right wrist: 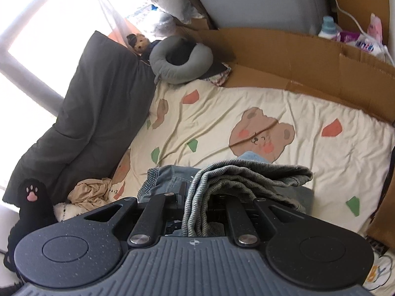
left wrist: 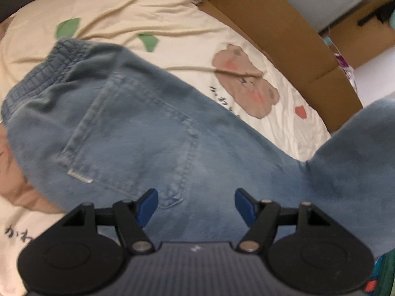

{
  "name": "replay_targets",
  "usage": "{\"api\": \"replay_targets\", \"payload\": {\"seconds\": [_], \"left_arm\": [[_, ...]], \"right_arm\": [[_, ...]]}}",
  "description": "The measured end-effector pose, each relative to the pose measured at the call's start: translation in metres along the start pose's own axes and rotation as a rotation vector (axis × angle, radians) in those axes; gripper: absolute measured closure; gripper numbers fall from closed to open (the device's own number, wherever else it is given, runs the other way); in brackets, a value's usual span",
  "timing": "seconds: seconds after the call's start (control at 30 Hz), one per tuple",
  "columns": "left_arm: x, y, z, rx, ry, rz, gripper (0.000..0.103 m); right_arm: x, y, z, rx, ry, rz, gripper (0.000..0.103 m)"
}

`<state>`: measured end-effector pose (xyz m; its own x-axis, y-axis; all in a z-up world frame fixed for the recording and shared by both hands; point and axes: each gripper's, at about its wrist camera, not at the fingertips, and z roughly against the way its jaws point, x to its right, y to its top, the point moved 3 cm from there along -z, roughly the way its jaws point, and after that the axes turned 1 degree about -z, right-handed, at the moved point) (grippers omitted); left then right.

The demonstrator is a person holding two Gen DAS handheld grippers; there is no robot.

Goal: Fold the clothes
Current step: 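Lower the held jeans leg onto the jeans seat and open the right tool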

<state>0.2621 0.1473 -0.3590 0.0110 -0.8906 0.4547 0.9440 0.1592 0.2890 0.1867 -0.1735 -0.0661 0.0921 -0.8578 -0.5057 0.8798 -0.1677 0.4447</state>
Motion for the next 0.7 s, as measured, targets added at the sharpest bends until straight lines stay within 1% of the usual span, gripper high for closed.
{"api": "replay_targets", "payload": {"seconds": [0.13,0.4,0.7], "left_arm": [[-0.014,-0.005,0.006,0.01,0.009,0.041,0.032],[-0.031,-0.01,0.015,0.03,0.012,0.102,0.032],[-0.033,-0.009,0.015,0.038,0.023,0.095,0.032]], "right_arm": [[-0.002,-0.002,-0.026,-0.026,-0.008,-0.02,0.094],[-0.02,-0.02,-0.078,-0.091,0.012,-0.046,0.094],[-0.036,-0.036,-0.133,-0.099,0.024,-0.076,0.094]]}}
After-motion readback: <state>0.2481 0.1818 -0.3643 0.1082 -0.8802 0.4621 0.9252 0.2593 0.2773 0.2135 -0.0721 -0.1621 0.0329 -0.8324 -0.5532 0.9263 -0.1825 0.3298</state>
